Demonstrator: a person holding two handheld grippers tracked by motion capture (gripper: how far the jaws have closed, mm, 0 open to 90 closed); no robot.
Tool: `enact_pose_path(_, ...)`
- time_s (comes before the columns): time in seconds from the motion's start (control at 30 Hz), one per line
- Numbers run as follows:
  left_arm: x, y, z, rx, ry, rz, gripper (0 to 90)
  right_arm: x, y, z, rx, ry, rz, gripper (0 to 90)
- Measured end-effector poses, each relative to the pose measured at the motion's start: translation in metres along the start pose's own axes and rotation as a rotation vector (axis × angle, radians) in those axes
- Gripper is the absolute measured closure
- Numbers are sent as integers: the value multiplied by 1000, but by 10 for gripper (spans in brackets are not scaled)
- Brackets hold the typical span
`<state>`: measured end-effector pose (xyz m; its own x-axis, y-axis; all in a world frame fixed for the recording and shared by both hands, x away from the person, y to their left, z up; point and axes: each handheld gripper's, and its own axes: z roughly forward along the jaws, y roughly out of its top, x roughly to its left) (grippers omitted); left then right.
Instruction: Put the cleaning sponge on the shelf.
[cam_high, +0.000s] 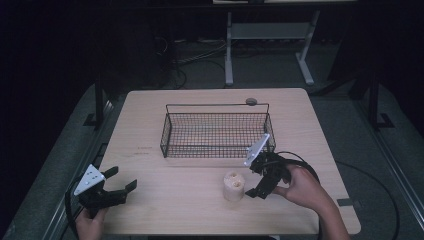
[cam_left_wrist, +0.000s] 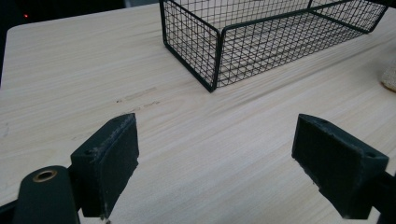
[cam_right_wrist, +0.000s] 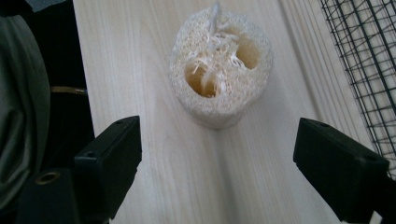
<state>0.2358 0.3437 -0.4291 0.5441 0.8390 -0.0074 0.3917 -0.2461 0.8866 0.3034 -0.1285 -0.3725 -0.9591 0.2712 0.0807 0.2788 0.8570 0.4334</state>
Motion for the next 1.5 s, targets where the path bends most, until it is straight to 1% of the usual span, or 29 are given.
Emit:
enact_pose_path(0.27, 1, 0, -1, -3, 2, -2, 139, -2, 11, 8, 15, 18, -10, 148)
enact_pose_path(0.73, 0, 0, -1, -5, 2, -5, 139, -4, 19, 17, 23, 39, -16, 148)
enact_pose_path(1.27, 1, 0, -2, -11, 5, -7, 139, -7, 30, 29, 62, 41, -16, 148)
enact_pose_path(1.5, 1, 0, -3, -12, 7, -7, 140, -8, 33, 35, 74, 46, -24, 150)
